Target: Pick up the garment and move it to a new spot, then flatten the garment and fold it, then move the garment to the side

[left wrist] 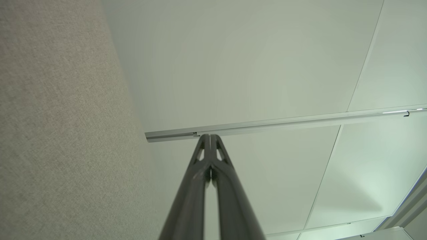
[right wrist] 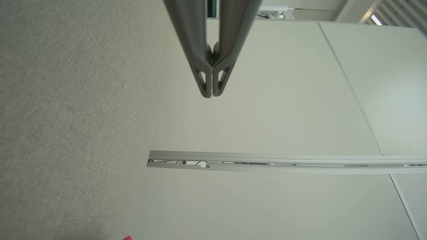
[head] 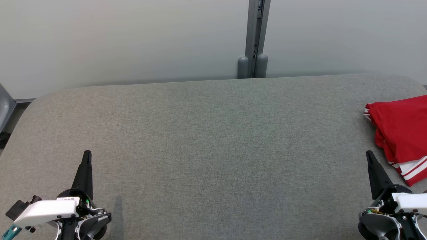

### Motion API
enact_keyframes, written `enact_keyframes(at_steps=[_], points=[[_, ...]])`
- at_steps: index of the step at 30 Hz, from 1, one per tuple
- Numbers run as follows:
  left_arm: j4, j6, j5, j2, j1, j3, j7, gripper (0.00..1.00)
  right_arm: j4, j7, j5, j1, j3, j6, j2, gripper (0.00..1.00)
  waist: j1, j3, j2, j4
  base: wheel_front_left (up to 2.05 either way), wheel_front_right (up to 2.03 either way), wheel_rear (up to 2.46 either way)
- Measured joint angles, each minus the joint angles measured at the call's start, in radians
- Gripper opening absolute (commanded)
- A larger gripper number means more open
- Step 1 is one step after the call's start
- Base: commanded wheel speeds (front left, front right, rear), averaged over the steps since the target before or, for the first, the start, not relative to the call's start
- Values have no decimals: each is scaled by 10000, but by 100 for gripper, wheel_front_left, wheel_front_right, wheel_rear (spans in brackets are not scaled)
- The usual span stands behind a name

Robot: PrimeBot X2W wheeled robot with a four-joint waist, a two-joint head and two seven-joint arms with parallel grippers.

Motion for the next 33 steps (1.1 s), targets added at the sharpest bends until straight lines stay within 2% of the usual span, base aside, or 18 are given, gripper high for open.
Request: enact_keyframes(at_steps=[33], points=[[0, 0, 17, -8, -1, 12, 10, 0, 0, 2, -2, 0, -4, 0, 4, 0, 0, 0, 0, 0, 0, 0, 0]])
